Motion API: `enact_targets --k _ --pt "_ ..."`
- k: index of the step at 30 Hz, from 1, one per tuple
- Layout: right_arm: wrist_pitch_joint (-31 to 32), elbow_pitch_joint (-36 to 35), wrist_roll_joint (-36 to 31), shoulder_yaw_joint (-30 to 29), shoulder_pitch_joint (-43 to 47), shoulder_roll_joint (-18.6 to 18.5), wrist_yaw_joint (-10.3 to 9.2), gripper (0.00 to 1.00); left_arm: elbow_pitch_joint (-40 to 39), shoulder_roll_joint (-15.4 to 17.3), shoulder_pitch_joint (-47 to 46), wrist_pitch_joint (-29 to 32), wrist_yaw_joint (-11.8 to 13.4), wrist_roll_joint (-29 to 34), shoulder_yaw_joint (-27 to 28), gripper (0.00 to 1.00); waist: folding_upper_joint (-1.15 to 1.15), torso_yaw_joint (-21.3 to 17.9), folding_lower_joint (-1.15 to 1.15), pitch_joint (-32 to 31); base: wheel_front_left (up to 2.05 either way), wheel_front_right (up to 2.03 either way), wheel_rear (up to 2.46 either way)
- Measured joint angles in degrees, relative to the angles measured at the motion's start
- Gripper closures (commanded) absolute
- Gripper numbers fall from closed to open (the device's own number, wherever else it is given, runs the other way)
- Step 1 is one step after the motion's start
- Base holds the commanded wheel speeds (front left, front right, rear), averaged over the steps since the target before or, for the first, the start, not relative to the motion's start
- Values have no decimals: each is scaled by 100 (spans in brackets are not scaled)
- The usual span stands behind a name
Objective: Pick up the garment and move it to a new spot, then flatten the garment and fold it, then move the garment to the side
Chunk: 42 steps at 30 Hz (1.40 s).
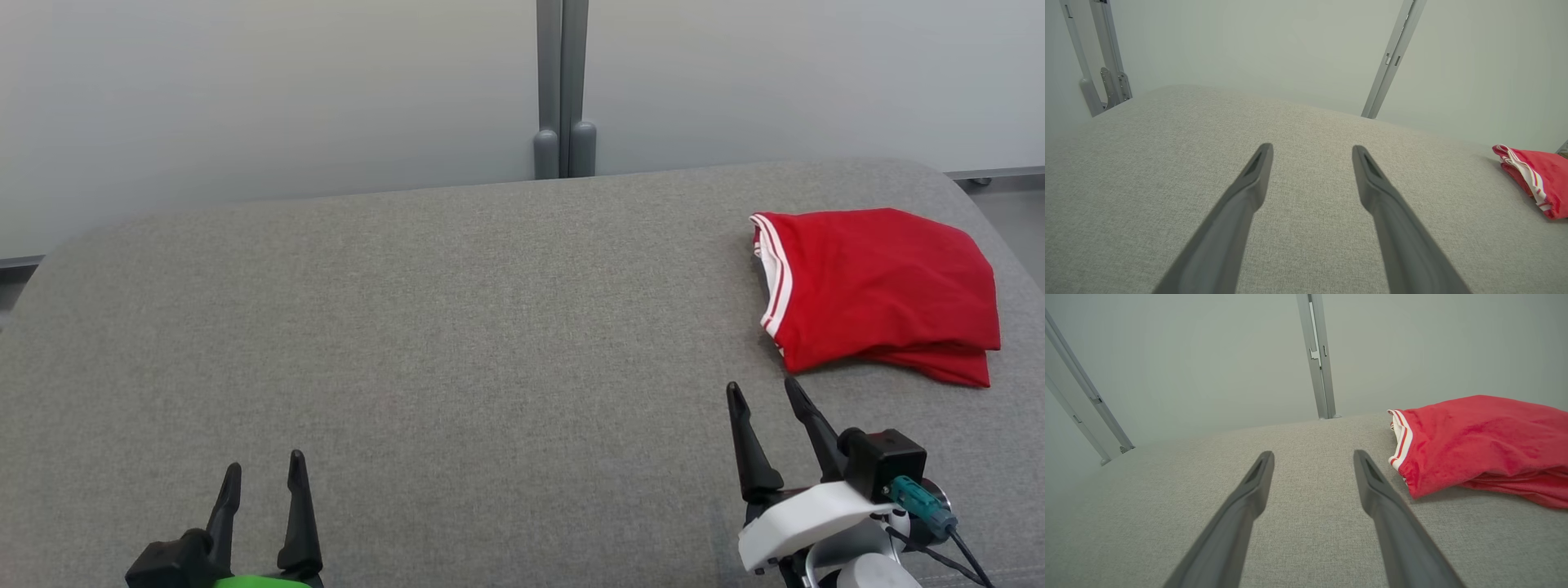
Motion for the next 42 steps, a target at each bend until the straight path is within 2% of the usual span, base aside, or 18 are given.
enact_targets --k 16,17,22,27,42 --pt "0 -82 -101 -140 15 90 0 0 -2 -4 0 -1 0 25 -11 0 0 9 0 15 0 0 0" --pt "0 -91 -107 -148 16 91 0 100 -25 -4 -1 -1 0 36 -5 100 0 10 0 17 0 0 0" --pt "18 185 -99 -93 193 115 9 100 283 -53 24 10 -1 44 -32 100 0 11 0 18 0 0 0" --pt "18 185 35 -97 282 119 31 100 274 -55 43 10 -16 -93 -41 100 0 14 0 34 0 0 0" --pt "167 66 1251 -357 325 152 210 100 255 -55 52 225 -162 -1167 31 100 0 30 0 96 0 0 0"
